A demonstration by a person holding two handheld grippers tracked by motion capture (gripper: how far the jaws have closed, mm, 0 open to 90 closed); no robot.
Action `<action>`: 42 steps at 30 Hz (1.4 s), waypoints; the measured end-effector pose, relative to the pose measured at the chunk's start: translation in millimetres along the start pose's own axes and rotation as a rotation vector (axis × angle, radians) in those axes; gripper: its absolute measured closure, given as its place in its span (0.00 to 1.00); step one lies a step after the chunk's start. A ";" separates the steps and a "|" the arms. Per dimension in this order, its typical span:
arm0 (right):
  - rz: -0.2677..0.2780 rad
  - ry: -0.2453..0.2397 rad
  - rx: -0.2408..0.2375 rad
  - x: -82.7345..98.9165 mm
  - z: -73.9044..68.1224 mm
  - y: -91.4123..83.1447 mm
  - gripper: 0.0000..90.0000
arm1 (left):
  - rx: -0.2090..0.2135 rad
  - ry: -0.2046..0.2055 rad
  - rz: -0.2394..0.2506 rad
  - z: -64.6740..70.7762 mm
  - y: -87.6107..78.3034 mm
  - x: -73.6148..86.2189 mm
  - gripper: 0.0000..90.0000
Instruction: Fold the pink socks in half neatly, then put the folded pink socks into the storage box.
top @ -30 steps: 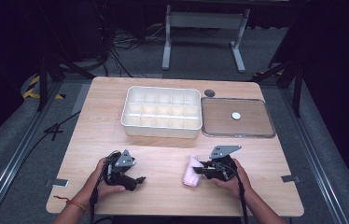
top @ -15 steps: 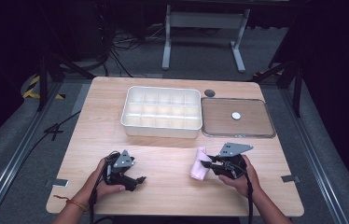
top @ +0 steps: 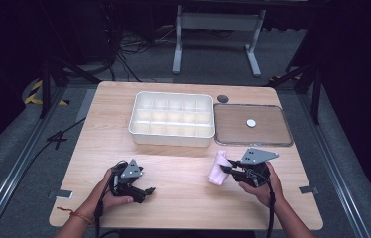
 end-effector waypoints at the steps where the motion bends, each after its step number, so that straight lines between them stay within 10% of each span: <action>1: 0.005 0.001 0.003 -0.7 0.5 -1.8 0.83 | 0.001 -0.001 0.000 0.2 0.0 0.0 0.15; 42: 0.085 -0.055 0.109 -28.4 20.7 -32.5 0.82 | 0.000 -0.003 0.000 0.3 0.2 -0.2 0.15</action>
Point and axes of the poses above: each handheld gripper's, and its own axes: y roughly forward along the jaws, x roughly out of its underside, z roughly to its right, the point moved 7 cm from there along y, roughly forward along the jaws, and after that the axes turned 13 degrees about -x, right-handed, at the moved point
